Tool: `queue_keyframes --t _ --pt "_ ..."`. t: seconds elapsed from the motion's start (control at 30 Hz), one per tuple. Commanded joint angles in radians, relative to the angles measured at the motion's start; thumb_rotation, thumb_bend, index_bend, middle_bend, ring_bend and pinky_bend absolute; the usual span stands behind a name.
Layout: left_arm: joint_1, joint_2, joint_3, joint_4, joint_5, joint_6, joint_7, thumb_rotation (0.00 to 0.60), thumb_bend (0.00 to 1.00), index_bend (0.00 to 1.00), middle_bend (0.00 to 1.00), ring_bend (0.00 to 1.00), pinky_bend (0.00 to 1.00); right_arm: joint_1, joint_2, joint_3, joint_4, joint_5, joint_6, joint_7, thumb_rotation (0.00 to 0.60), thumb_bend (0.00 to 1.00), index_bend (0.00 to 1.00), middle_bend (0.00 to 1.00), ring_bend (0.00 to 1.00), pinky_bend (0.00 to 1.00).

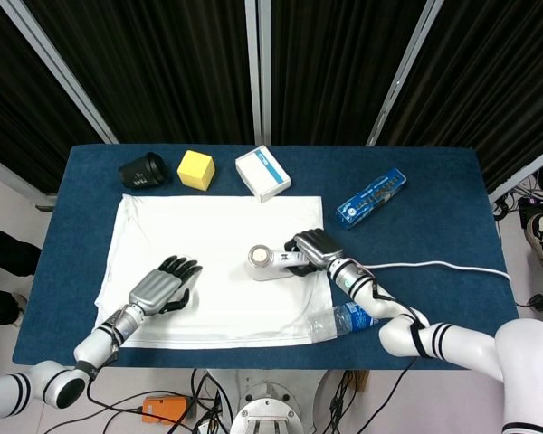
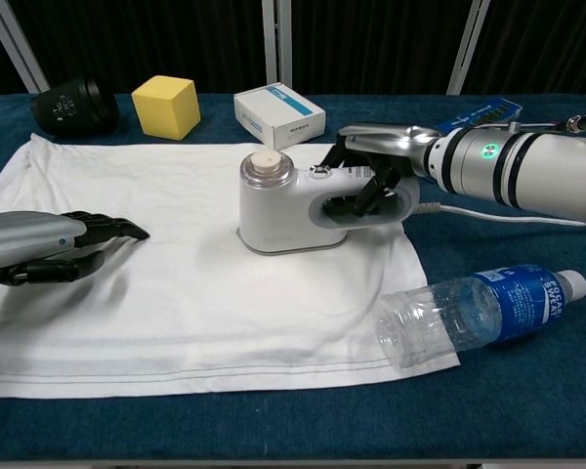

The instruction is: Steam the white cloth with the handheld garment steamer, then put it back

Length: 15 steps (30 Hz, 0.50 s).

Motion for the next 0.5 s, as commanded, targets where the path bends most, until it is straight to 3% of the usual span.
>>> queue_keyframes --t 0.03,0.23,0.5 --pt "-0.003 0.001 0.003 -0.003 -0.005 -0.004 0.005 0.0 0.56 0.01 0.02 0.0 0.0 0.0 0.0 0.012 0.029 0.027 -0.008 0.003 0.6 0.58 1.0 0.9 0.96 0.65" --pt "-0.008 0.001 0.008 -0.01 -0.013 -0.007 0.018 0.0 0.55 0.01 0.02 0.0 0.0 -0.002 0.009 0.03 0.069 0.068 -0.01 -0.003 0.6 0.58 1.0 0.9 0.96 0.65" --pt "-0.008 0.001 0.01 -0.015 -0.017 0.007 0.032 0.0 0.55 0.01 0.02 0.0 0.0 -0.016 0.059 0.038 -0.037 -0.002 0.043 0.04 0.6 0.58 1.0 0.9 0.96 0.65"
